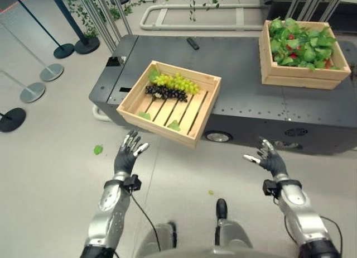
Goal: Pick up the fruits from the basket on one side to the basket on the other side
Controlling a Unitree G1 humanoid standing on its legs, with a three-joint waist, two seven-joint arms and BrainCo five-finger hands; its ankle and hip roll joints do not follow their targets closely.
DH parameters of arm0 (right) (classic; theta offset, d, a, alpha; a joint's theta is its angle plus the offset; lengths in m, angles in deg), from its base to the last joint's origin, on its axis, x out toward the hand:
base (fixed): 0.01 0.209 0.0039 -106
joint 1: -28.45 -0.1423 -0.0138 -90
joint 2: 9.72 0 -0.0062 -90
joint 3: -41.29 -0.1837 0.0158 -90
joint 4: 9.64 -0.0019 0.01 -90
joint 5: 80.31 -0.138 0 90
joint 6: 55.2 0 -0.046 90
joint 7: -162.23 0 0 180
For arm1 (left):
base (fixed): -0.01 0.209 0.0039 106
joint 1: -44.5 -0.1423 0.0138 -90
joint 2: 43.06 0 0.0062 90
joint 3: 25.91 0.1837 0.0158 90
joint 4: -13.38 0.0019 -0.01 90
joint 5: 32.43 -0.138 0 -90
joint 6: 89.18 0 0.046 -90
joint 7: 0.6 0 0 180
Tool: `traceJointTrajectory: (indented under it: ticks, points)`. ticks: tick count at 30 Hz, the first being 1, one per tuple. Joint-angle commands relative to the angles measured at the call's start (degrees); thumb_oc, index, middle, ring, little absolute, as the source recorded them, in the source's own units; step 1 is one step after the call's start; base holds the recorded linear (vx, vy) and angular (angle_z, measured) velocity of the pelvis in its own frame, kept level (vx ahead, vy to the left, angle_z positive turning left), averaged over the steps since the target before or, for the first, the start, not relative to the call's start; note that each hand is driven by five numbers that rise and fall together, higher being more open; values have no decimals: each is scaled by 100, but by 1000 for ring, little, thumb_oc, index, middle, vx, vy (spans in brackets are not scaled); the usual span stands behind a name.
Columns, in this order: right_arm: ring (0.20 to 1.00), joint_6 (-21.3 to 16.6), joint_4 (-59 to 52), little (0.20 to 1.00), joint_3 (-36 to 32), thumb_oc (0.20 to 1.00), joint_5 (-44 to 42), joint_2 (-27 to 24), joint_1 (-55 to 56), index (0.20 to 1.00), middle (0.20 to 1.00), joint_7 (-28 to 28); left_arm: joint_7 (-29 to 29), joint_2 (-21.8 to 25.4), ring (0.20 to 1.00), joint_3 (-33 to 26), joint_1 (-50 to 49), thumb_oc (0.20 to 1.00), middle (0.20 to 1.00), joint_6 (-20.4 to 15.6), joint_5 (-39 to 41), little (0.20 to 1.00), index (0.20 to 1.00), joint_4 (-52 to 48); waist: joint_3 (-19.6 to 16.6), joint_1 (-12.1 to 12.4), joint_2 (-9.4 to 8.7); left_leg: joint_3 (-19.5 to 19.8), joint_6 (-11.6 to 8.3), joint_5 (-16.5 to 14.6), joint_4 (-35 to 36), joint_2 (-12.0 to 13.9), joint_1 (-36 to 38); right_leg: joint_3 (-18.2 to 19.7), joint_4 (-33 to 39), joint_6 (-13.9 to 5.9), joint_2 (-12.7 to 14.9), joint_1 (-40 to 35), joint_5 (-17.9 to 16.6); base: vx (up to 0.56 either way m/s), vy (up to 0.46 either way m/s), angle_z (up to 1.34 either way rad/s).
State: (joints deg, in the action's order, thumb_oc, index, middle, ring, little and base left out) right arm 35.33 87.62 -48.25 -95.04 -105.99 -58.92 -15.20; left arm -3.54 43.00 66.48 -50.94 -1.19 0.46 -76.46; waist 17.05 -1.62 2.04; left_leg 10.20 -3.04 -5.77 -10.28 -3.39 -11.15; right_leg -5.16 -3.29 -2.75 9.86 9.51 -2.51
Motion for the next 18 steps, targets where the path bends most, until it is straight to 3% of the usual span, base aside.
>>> traceJointTrajectory:
  ticks: [1,5,9,11,14,15,17,18]
  points:
    - [1000,-197,-323,1000,15,1000,12,-200,-198,1000,1000,100,-120,147,1000,-51,28,1000,1000,-246,148,1000,1000,-84,42,222,-26,-132,-402,593,204,470,-355,-495,51,-120,-544,-1068,1502,166,36,-13]
    - [1000,-191,-233,1000,52,1000,113,-191,-299,1000,1000,244,-228,89,1000,-68,81,1000,1000,-259,119,1000,1000,154,72,420,-78,-540,-462,857,374,707,-538,-600,99,-133,-525,-1507,1712,222,65,5]
    - [1000,-149,-201,1000,109,1000,204,-69,-256,1000,1000,233,-312,116,1000,-48,35,1000,1000,-253,-65,1000,1000,193,-43,553,-102,-426,-453,1029,422,807,-367,-687,-117,-240,-410,-1776,1888,221,111,10]
    - [1000,-108,-188,1000,115,1000,203,29,-253,1000,1000,219,-308,203,1000,-35,54,1000,1000,-224,-83,1000,1000,205,-134,582,-205,-397,-382,907,455,721,-250,-735,-387,-367,-193,-1748,1868,221,151,12]
    - [1000,-124,-207,1000,122,1000,242,161,-285,1000,1000,184,-244,445,1000,-8,73,1000,1000,-180,-200,1000,1000,273,-202,576,-338,-397,-74,634,428,545,-26,-750,-1502,-709,200,-1301,1639,244,231,8]
    - [1000,-125,-205,1000,122,1000,244,165,-285,1000,1000,184,-245,448,1000,-8,73,1000,1000,-179,-201,1000,1000,272,-205,577,-352,-403,-66,636,431,530,-30,-743,-1542,-720,221,-1276,1657,141,205,16]
    - [1000,-115,-225,1000,178,1000,309,284,-336,1000,1000,164,-249,559,1000,-11,94,1000,1000,-173,-295,1000,1000,196,-141,473,-407,-399,139,484,546,354,260,-580,-2511,-938,426,-816,882,135,227,18]
    - [1000,-95,-231,1000,211,1000,312,310,-361,1000,1000,170,-262,587,1000,-13,126,1000,1000,-168,-279,1000,1000,191,-69,444,-405,-386,198,464,553,328,327,-442,-2941,-982,394,-673,693,119,165,28]
